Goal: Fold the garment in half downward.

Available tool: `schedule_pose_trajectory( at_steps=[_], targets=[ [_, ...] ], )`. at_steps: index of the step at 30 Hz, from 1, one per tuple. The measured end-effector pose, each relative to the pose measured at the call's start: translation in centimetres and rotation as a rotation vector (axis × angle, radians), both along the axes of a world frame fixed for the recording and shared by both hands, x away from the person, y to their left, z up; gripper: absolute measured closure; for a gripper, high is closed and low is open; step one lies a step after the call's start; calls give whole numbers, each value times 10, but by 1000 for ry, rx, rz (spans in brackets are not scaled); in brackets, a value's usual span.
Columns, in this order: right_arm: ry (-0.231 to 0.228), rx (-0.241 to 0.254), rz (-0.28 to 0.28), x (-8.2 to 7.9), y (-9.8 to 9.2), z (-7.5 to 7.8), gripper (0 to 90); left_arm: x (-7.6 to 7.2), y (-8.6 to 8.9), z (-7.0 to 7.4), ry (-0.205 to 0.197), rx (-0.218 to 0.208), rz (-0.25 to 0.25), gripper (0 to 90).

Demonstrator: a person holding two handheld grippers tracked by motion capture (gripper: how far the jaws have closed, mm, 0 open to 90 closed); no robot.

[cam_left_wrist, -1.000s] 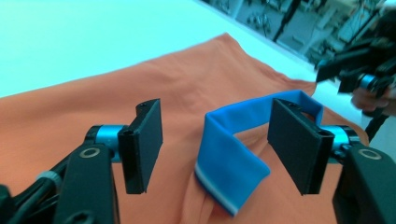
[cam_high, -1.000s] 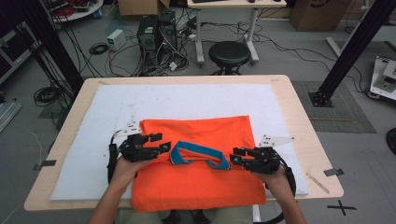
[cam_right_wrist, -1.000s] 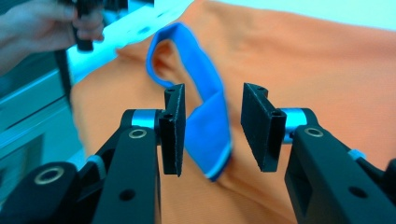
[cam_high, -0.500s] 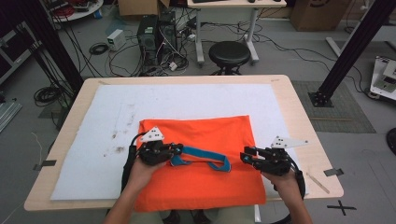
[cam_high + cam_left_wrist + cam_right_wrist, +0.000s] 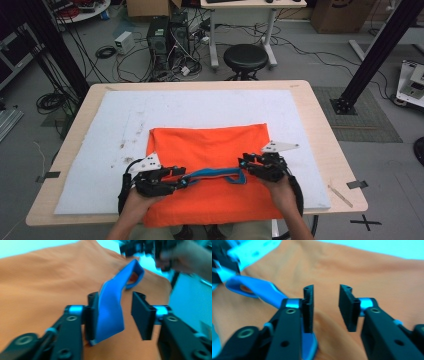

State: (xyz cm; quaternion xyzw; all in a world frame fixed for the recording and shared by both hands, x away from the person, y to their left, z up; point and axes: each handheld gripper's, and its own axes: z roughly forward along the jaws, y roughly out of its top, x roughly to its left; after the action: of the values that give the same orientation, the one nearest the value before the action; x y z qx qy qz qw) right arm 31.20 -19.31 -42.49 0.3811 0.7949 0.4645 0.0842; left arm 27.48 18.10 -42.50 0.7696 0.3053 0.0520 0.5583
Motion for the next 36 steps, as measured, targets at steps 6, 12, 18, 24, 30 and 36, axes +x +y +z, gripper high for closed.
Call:
schedule_pose_trajectory(
  at_steps=[6,12,18,24,30,36],
  targets=[
    [12,-71,244,-12,17,-8,842,-3,32,3,-37,-10,146,502],
    [32,-149,301,-33,6,-20,826,-7,51,-4,-11,49,281,501],
    [-52,-81,-23,-45,-34,-1,608,-8,55,-16,68,119,344,499],
    [-68,-255,-270,-45,-52,-8,579,-6,52,-27,122,186,349,569],
    [-11,-315,-278,-44,-51,-19,823,-13,46,-27,53,265,349,847],
    [-10,-257,-253,-45,-61,-17,889,-19,50,-20,17,234,350,850]
  ],
)
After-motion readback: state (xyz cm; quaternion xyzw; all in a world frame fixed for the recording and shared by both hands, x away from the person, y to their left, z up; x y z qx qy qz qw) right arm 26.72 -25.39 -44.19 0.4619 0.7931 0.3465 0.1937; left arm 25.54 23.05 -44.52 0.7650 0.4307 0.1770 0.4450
